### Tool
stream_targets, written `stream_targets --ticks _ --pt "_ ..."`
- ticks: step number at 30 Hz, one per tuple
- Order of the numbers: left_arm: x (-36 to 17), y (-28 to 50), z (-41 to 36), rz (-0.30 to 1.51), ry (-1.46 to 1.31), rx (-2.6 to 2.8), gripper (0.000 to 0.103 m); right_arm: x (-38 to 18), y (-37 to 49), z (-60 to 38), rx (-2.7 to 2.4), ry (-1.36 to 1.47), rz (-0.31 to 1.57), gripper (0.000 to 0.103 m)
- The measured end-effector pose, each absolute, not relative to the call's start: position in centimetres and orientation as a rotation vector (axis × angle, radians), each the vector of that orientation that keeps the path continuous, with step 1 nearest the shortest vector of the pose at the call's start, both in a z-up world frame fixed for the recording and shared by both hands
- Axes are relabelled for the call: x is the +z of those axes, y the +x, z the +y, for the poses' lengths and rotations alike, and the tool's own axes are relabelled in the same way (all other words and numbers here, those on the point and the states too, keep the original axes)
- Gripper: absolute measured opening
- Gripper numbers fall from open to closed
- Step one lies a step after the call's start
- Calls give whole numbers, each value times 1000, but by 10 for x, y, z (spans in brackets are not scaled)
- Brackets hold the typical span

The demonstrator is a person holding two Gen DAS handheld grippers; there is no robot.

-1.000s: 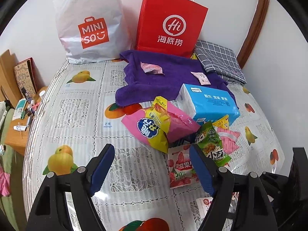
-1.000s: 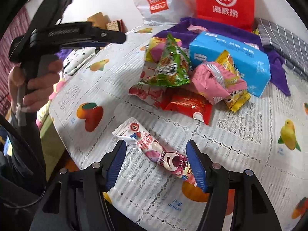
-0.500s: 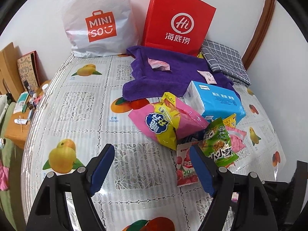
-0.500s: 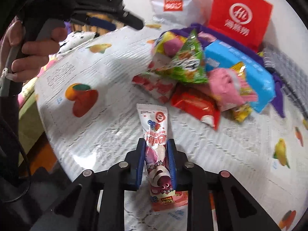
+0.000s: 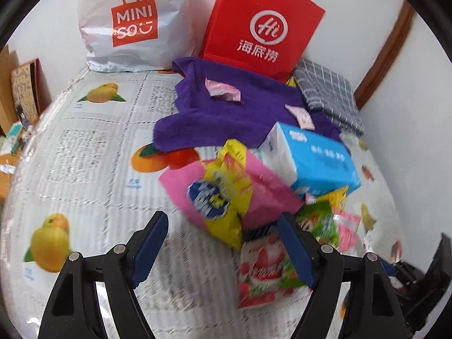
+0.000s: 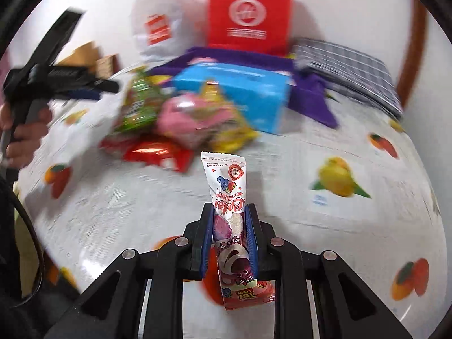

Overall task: Organize snacks
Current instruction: 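Grasp the pink-yellow chip bag with left tool while right lifts packet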

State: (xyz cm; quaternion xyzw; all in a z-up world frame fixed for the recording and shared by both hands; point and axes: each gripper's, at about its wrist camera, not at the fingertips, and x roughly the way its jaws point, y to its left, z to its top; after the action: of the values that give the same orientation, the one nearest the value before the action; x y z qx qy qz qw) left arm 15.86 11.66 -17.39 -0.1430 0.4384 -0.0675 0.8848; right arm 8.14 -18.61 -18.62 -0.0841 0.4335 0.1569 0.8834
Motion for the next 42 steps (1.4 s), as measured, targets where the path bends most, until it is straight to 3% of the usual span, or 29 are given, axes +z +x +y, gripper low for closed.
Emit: stream_targets --ticks 21,26,42 --pt "-198 215 104 985 -379 -76 78 -208 153 -212 152 -85 921 27" --pt "-195 216 107 974 -392 -94 59 -208 157 -214 161 -70 923 27" --pt "-159 181 118 905 -348 -73 54 -179 156 -216 173 -31 901 23"
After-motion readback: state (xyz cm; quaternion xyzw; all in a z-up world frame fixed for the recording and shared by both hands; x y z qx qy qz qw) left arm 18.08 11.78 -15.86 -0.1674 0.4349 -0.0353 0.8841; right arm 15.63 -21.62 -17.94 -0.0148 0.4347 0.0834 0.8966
